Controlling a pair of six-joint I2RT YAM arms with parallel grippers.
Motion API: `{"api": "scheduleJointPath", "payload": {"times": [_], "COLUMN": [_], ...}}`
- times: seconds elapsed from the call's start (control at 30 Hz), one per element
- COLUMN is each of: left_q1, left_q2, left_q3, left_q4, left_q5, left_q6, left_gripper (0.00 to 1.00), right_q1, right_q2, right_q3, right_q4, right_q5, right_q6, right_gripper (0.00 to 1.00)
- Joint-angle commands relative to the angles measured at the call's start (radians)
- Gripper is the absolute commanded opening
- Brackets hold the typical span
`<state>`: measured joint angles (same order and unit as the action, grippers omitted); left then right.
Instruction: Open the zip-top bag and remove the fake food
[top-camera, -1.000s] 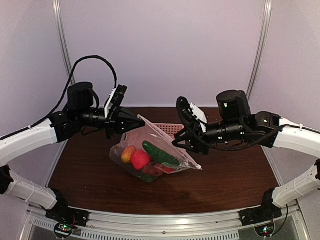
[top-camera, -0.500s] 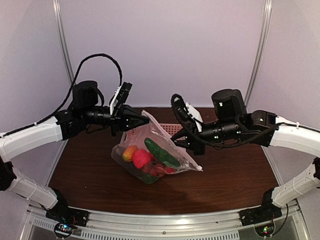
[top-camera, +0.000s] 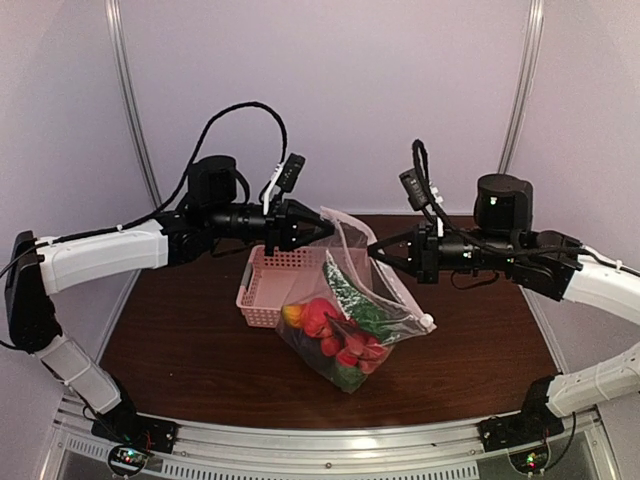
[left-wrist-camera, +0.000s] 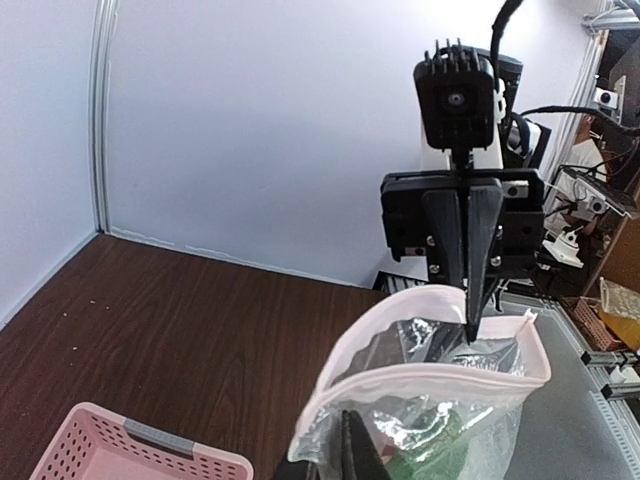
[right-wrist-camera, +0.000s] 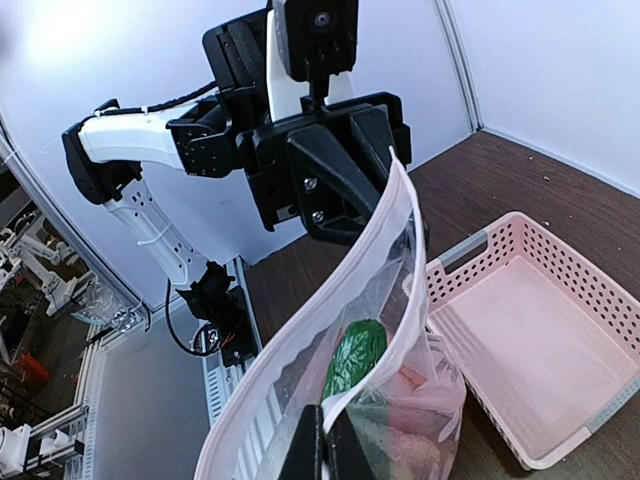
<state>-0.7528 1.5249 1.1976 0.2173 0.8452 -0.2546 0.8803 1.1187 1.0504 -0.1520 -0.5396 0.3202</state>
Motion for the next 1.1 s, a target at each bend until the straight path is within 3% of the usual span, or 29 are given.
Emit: {"api": "scheduleJointPath", "payload": {"times": [0.0, 0.17, 0.43, 0.83, 1.07], "left_q1": [-0.019, 0.004, 0.110, 0.136, 0.138], "left_q2": [0.080, 0.118, 0.123, 0.145, 0.191], "left_q3": [0.077, 0.114, 0.052, 0.013, -0.006], "left_q4": [0.067, 0.041, 0.091, -0.150, -0.246], "left_q5": [-0.038, -0.119, -0.163, -0.398, -0.497], "left_q6": [-0.087, -0.131, -0.268, -0.263, -0.276], "left_gripper": [0.18, 0.42, 0.65, 0.73, 0.74], "right_q1": [-0.058, -0.119, -0.182, -0.202, -0.210], "right_q2": [-0.084, -0.203, -0.365, -0.357, -0.275], "right_q3": [-0.038, -0.077, -0.064, -0.013, -0.080], "right_q4": [0.131, 0.080, -0.104, -0.226, -0.150], "right_q5": [-0.002, 0.100, 0.371, 0.760, 0.827], "right_q6": [0.111, 0.139, 0.110, -0.030, -0.089], "right_gripper": [0.00, 0.00, 0.00, 0.00, 0.00]}}
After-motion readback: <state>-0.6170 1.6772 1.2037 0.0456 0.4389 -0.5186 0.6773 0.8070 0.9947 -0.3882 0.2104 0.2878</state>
